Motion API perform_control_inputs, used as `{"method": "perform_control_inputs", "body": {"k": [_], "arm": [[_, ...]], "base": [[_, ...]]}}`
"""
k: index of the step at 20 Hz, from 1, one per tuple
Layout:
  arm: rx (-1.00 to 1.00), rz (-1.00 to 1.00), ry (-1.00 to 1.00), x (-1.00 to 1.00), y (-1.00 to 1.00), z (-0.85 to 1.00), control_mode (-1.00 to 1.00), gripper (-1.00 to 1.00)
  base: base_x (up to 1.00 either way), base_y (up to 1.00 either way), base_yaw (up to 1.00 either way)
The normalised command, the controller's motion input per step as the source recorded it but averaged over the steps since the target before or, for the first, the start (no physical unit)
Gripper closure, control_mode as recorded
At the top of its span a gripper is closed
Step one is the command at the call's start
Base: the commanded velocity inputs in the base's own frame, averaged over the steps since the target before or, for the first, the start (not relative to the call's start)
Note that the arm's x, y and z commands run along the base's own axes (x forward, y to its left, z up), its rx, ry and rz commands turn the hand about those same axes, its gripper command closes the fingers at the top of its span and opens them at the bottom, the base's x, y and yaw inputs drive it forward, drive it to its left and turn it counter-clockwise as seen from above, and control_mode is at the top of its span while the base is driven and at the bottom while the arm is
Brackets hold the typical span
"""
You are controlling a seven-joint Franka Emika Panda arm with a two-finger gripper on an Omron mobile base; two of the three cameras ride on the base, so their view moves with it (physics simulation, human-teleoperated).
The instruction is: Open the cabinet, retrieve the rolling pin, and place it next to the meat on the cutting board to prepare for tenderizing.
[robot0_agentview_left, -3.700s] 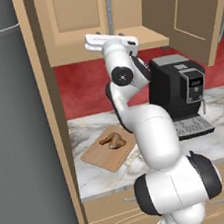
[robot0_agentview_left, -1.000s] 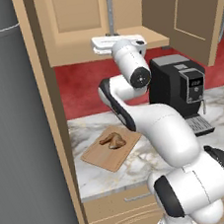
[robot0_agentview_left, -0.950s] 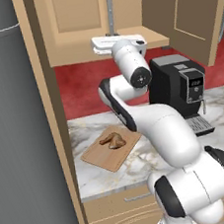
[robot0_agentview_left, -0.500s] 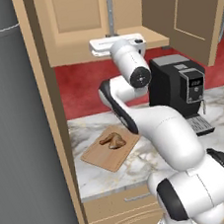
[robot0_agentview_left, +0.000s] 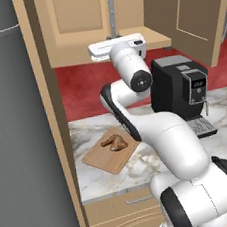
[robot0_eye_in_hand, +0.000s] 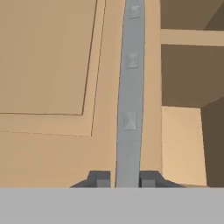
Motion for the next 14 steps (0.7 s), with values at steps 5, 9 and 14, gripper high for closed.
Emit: {"method": "perform_control_inputs", "body": {"k": [5, 9, 14], "arm": [[-0.08, 0.00, 0.00, -0.34, 0.47, -0.03, -1.00, 1.00], [-0.07, 0.00, 0.00, -0.41, 0.54, -0.05, -1.00, 1.00], [-0.07, 0.00, 0.00, -0.49, 0.63, -0.07, -1.00, 1.00]], "base": [[0.00, 0.00, 0.00], [0.00, 0.00, 0.00], [0.00, 0.00, 0.00]]}}
